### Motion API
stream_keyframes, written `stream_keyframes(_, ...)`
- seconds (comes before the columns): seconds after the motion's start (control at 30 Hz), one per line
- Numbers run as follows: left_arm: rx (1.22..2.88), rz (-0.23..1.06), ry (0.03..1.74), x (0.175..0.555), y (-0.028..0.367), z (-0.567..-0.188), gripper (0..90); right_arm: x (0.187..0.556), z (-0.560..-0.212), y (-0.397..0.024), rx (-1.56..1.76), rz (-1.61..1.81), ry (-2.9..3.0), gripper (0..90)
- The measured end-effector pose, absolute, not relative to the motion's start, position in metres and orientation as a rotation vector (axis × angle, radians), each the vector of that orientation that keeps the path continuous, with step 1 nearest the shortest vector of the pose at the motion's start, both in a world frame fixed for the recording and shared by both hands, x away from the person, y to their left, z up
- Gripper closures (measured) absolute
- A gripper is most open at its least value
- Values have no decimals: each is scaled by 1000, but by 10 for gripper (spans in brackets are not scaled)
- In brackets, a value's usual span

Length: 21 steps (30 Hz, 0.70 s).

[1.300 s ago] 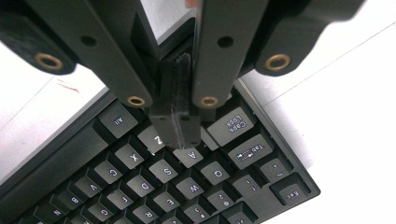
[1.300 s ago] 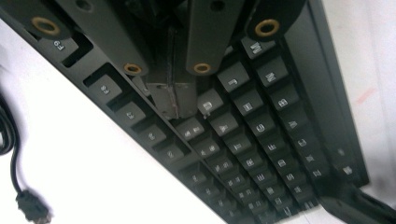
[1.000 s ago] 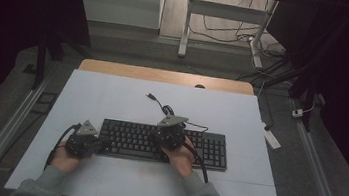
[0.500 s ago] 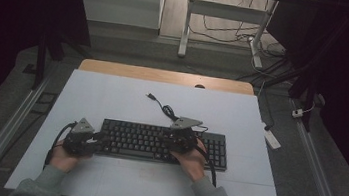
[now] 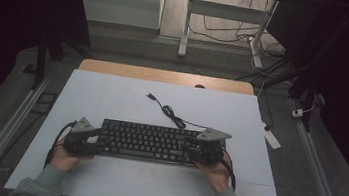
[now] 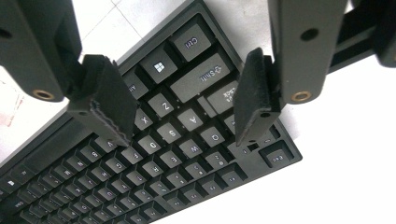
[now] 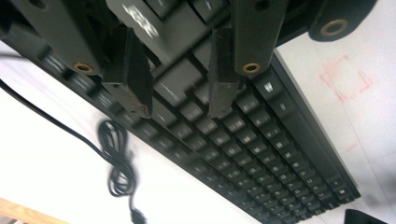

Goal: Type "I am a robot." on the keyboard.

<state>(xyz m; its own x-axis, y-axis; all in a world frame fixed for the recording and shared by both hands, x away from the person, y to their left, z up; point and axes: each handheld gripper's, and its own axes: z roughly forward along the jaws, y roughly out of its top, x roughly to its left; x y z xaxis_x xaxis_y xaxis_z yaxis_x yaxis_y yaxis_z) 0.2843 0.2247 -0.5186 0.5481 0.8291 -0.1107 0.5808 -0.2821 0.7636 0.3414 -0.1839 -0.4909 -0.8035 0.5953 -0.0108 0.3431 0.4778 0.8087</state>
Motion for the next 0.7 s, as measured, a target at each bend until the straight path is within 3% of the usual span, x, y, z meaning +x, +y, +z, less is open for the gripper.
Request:
stream_keyframes(0.43, 1997, 355, 1095, 285, 223, -517, 346, 336, -491, -202, 815, 1240, 2406, 598)
stream_keyframes(0.7, 2008, 339, 1016, 285, 216, -509, 432, 336, -492, -203, 822, 1249, 2402, 597)
